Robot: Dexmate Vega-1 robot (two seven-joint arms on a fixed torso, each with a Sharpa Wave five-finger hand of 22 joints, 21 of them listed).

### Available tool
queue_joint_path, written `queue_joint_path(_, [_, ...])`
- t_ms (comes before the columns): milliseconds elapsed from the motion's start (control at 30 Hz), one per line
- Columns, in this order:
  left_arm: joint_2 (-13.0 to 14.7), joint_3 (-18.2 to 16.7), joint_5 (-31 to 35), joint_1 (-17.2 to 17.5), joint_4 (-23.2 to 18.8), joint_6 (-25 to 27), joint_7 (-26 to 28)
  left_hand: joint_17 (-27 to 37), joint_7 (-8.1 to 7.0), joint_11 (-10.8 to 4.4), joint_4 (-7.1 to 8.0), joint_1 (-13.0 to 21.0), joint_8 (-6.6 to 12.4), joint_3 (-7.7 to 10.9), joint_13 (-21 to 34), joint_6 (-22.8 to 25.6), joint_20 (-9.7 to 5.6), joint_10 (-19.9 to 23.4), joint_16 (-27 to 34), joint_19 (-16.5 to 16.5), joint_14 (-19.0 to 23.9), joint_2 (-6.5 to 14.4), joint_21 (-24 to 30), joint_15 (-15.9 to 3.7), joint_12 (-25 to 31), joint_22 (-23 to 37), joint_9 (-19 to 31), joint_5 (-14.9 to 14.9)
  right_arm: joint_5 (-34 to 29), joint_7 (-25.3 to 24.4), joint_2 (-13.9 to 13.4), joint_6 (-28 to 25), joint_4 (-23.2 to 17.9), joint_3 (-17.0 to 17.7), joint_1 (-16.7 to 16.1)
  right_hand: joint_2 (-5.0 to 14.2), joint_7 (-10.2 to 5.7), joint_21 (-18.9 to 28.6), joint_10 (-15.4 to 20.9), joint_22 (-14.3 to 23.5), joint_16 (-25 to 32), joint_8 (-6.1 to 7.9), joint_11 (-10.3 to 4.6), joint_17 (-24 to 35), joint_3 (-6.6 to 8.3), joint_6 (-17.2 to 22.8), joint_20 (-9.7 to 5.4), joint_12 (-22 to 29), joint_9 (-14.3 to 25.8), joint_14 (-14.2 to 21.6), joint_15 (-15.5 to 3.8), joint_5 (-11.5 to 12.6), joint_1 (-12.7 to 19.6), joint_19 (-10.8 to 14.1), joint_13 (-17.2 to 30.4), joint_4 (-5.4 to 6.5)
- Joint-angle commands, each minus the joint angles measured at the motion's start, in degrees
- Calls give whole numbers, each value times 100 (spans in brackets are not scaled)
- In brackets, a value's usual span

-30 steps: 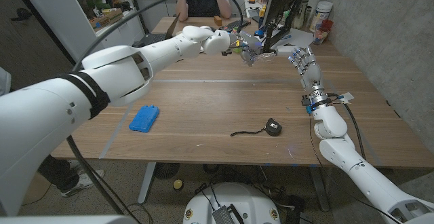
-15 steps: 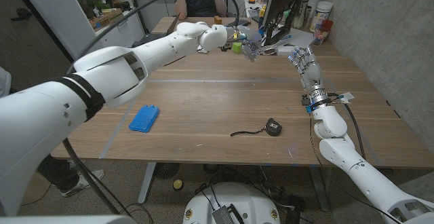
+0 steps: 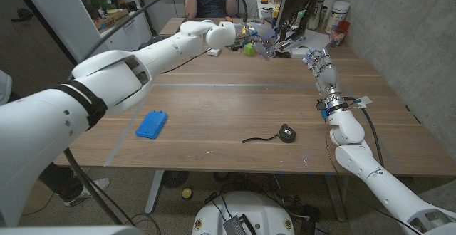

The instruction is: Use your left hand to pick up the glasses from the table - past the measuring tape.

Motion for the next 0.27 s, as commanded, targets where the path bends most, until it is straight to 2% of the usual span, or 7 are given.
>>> queue_joint_path(33, [233, -394, -280, 209, -418, -94, -139, 21, 65, -169, -20, 661, 17, 77, 22, 69, -338, 219, -37, -41, 570, 606, 59, -502, 0, 0, 25, 25, -21, -44, 0, 42, -68, 22, -57, -28, 10, -20, 38, 17, -23, 15, 13, 21, -39, 69, -69, 7, 12, 54, 7, 37, 9, 26, 11, -2])
queue_joint_path(267, [355, -591, -402, 340, -708, -101, -232, 37, 56, -164, -21, 656, 3, 91, 32, 74, -342, 225, -60, -66, 574, 599, 107, -503, -20, -29, 24, 26, -78, -108, -9, 35, -136, 30, -107, -28, 6, -21, 40, 17, -23, 14, 6, 20, -42, 71, -68, 6, 12, 59, 12, 40, 9, 25, 11, -3])
